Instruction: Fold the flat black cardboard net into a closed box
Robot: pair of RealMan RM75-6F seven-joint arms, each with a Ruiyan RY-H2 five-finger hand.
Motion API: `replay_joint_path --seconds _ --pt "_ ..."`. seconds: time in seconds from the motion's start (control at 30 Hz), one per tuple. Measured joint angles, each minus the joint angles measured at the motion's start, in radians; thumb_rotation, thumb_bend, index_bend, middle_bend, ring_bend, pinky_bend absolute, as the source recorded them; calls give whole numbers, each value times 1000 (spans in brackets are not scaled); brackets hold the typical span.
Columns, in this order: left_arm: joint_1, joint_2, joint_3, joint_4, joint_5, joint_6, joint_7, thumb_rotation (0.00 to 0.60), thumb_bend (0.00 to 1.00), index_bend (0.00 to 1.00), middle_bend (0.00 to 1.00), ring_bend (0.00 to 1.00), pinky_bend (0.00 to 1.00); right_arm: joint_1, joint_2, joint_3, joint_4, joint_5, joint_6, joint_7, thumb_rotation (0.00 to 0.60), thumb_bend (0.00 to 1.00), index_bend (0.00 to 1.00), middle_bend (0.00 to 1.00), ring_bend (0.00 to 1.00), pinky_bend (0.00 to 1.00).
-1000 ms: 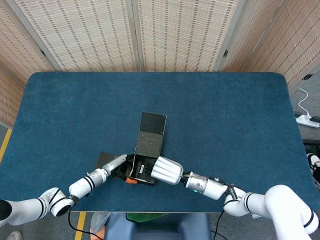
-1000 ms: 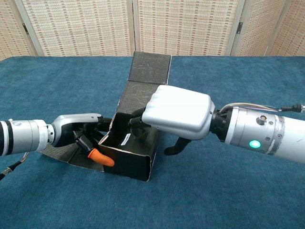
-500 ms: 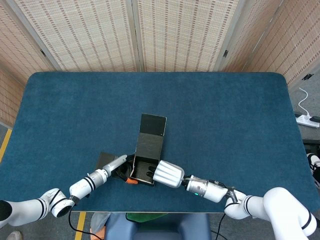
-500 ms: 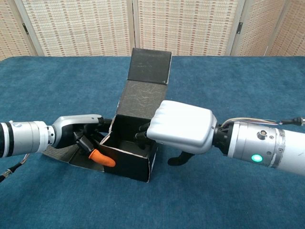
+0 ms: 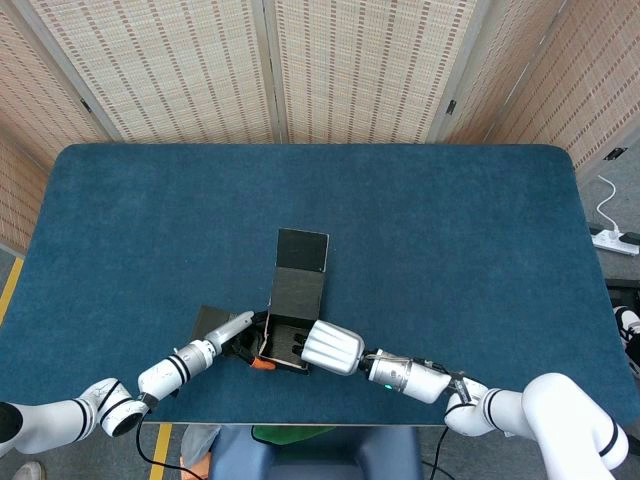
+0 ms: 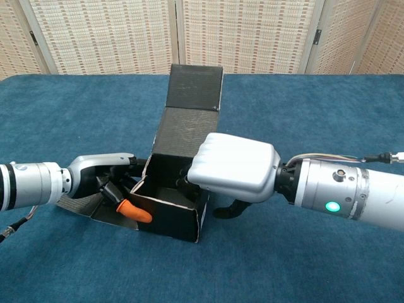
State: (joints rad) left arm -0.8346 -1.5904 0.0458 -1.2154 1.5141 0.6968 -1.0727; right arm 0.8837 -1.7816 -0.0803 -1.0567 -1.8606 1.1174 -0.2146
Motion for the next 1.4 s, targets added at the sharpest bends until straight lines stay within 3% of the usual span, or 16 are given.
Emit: replay_joint_path --seconds 0.13,0.2,0.23,0.27,0.3,0.43,0.47,0.53,0.7,0.83,0.9,0.93,1.0,1.13,1.4 --pt "4 -2 -3 4 -3 6 17 600 202 380 428 626 862 -1 -1 1 8 -2 5 -3 600 172 951 987 877 1000" --pt "7 -3 -7 5 -8 9 31 600 202 380 428 626 857 -1 -1 0 14 -6 11 -6 600 171 946 943 875 1000" --pt "8 -4 -9 6 -11 11 39 600 203 380 428 626 848 -2 0 0 19 -9 18 -7 600 171 910 866 868 1000" --pt "11 -6 -13 8 -16 15 51 600 203 380 428 622 840 -2 0 0 23 -12 24 -6 600 170 851 779 859 1000" --pt "13 -7 -16 8 -21 18 62 600 203 380 429 615 833 -3 1 0 28 -16 33 -5 600 154 709 631 843 1000" --pt "25 -13 -36 5 -55 27 111 600 200 380 427 553 779 -7 14 4 50 -24 71 5 600 33 189 189 781 1000" --pt "28 -14 -43 2 -66 29 126 600 200 380 423 529 766 -8 20 7 50 -22 74 6 600 14 101 122 764 1000" --pt "32 -16 -55 -5 -85 30 150 600 201 379 415 477 742 -9 34 13 44 -17 77 9 600 1 16 47 742 1000" --pt "43 -22 -85 -27 -134 31 210 600 202 372 386 394 671 -11 58 23 28 -6 78 12 600 0 0 2 710 1000" --pt "46 -26 -103 -45 -163 31 258 600 201 336 267 231 495 -18 91 30 10 7 87 23 600 0 0 0 686 1000" --pt "50 -28 -113 -60 -182 34 299 600 204 265 170 122 379 -26 106 34 0 13 102 30 600 0 0 0 685 1000" --pt "51 -29 -116 -67 -189 36 318 600 204 181 90 52 277 -34 112 36 -8 19 114 36 600 0 0 0 685 1000" --pt "54 -28 -122 -83 -203 40 368 600 205 56 12 1 151 -50 127 40 -25 33 128 48 600 0 0 0 685 1000" --pt "61 -25 -134 -117 -236 53 468 600 204 0 0 0 43 -92 163 41 -91 82 133 81 600 0 0 0 685 1000" --pt "78 -3 -169 -198 -345 84 655 600 205 0 0 0 8 -195 232 27 -290 229 100 191 600 0 0 0 685 1000"
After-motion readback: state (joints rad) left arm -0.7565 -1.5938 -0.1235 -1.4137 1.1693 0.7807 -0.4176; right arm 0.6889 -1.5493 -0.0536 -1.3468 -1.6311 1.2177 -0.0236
